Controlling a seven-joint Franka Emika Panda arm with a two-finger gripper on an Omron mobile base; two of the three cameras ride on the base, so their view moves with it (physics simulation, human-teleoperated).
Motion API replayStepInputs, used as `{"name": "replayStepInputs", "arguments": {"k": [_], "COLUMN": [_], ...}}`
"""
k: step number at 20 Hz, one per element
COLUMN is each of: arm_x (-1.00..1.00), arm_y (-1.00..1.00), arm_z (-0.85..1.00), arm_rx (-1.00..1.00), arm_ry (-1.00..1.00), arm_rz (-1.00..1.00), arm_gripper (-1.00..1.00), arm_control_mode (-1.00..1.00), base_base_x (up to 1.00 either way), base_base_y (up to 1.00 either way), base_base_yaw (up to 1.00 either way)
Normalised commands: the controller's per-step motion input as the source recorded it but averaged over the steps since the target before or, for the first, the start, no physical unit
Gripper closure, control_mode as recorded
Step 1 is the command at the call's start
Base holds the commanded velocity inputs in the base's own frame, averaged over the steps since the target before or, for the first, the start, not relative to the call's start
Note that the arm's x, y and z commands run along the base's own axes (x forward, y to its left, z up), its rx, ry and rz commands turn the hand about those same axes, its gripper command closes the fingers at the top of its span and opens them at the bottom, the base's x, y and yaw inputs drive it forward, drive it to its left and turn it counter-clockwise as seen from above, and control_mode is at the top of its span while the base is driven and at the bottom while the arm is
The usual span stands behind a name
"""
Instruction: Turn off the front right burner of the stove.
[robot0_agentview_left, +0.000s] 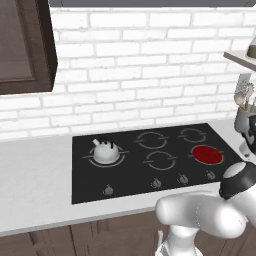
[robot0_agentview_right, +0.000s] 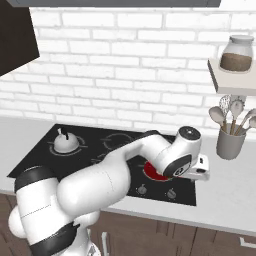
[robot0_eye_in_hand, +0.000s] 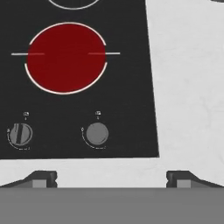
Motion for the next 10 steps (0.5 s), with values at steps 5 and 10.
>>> {"name": "replayStepInputs", "arguments": {"k": [5,10], "arm_x": [0.10,0.00], "arm_y": [0.00,0.00], "arm_z": [-0.47,-0.36], "arm_rx": [-0.13,-0.01], "arm_ry": [0.10,0.06], "arm_rz": [0.00,0.00], "arm_gripper": [-1.00,-1.00], "arm_control_mode": [-1.00,-1.00], "base_base_x": [0.00,0.00], "base_base_y": [0.00,0.00], "base_base_yaw": [0.00,0.00]}}
